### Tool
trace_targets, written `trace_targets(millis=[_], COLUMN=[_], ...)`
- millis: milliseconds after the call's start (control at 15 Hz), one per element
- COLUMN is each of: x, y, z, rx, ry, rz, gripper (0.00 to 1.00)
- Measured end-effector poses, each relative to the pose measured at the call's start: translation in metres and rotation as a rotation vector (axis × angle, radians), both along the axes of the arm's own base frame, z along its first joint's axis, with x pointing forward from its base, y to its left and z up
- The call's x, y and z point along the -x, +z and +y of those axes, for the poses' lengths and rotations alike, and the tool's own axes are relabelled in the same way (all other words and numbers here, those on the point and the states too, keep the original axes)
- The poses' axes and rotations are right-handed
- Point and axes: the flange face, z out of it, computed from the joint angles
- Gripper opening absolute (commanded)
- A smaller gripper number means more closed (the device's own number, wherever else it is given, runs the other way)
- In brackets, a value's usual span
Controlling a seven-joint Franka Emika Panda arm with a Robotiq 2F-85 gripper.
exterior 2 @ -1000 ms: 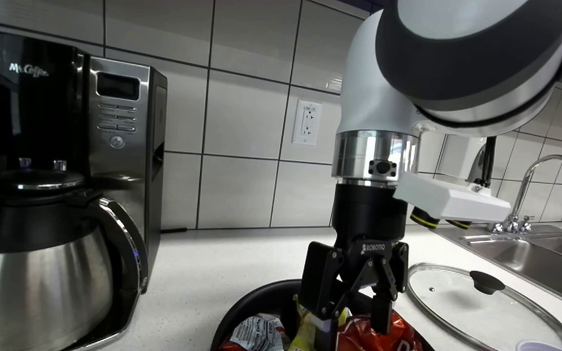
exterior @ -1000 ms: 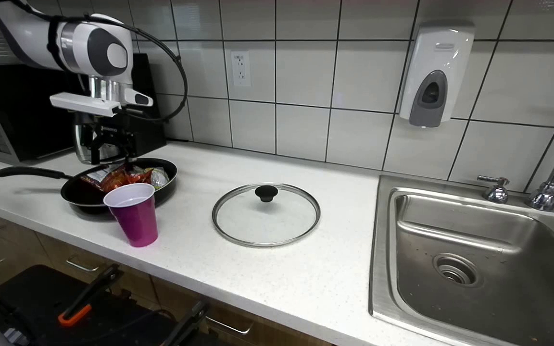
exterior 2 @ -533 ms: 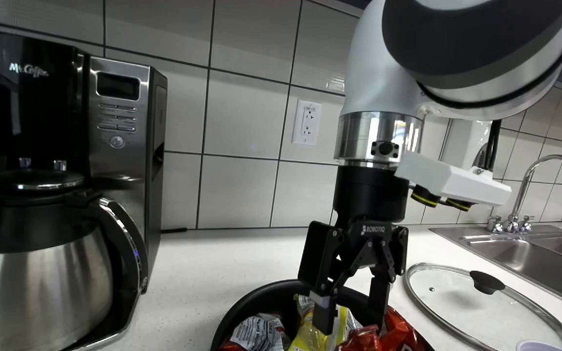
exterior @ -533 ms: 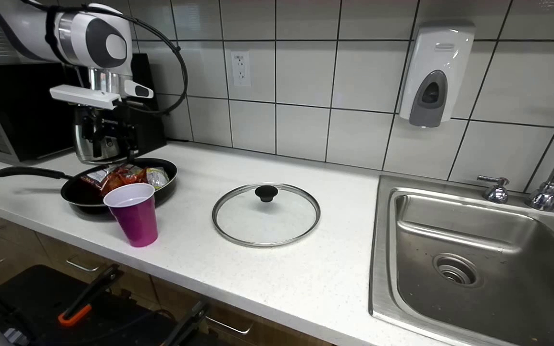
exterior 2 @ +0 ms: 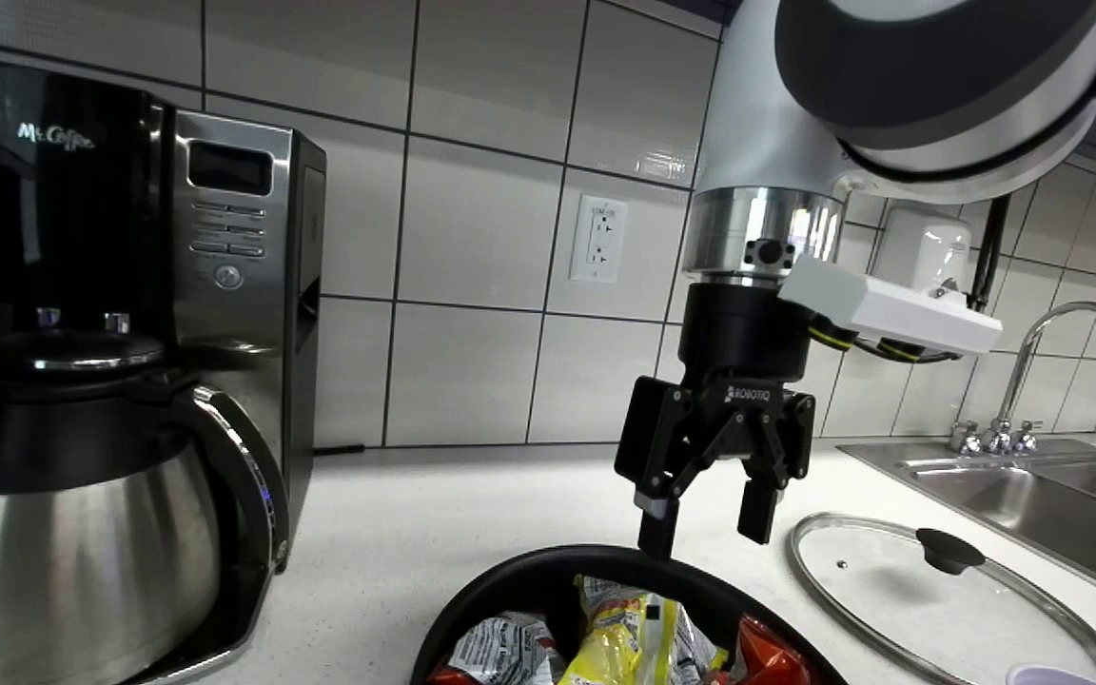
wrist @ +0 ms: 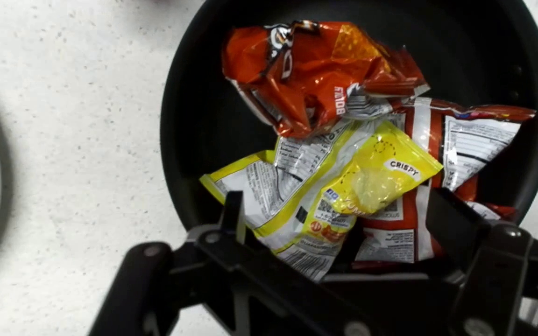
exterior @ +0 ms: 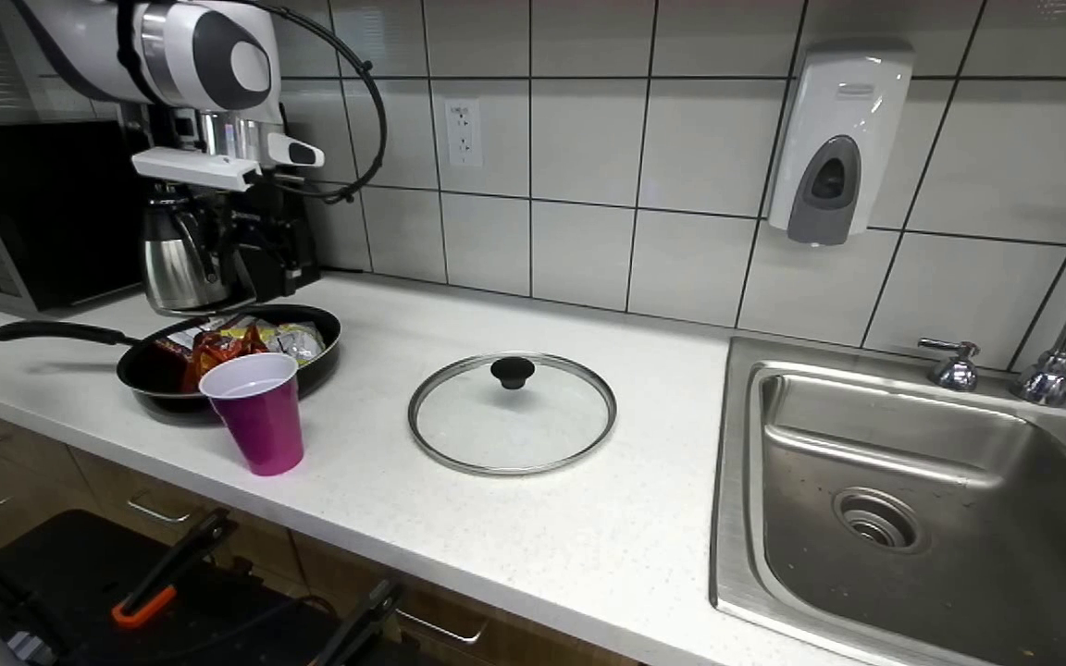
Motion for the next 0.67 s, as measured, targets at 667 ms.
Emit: trace_targets(millis=[667], x=[-0.040], y=[0.003], z=[-0.091], rx=[0.080], ry=[-0.211], rz=[-0.047], gripper=[1.00])
